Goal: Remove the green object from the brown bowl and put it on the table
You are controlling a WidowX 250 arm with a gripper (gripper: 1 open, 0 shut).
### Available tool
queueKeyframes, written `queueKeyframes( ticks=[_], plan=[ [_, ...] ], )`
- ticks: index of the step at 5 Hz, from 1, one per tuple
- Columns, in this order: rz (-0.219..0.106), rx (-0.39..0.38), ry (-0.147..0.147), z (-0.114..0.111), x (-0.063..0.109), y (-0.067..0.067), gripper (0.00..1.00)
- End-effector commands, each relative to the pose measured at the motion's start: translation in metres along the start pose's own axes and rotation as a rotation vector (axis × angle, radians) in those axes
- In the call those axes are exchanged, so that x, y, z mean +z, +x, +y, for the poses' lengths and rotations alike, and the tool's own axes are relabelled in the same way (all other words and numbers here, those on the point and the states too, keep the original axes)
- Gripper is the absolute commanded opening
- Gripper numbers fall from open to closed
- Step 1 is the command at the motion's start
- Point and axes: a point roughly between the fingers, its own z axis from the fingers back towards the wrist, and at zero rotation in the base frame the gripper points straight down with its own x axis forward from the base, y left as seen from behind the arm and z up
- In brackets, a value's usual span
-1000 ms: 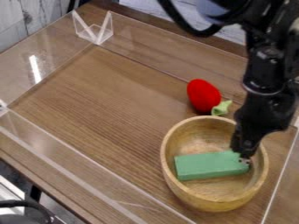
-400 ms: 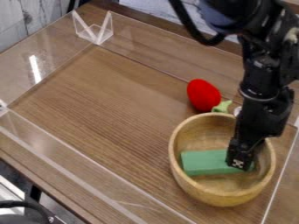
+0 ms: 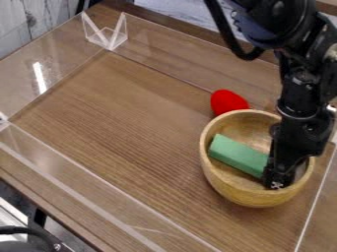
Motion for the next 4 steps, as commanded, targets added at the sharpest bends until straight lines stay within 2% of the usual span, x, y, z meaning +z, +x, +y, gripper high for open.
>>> queueKeyframes(
  ticks=[1,3,4],
  plan=[
    [-0.009,-0.037,0.045,-0.003,0.002,0.018,0.0],
    [-0.002,-0.138,0.077,-0.013,0.01,0.023,0.0],
    [0.006,-0.15,0.096,-0.015,0.025,0.021,0.0]
  ],
)
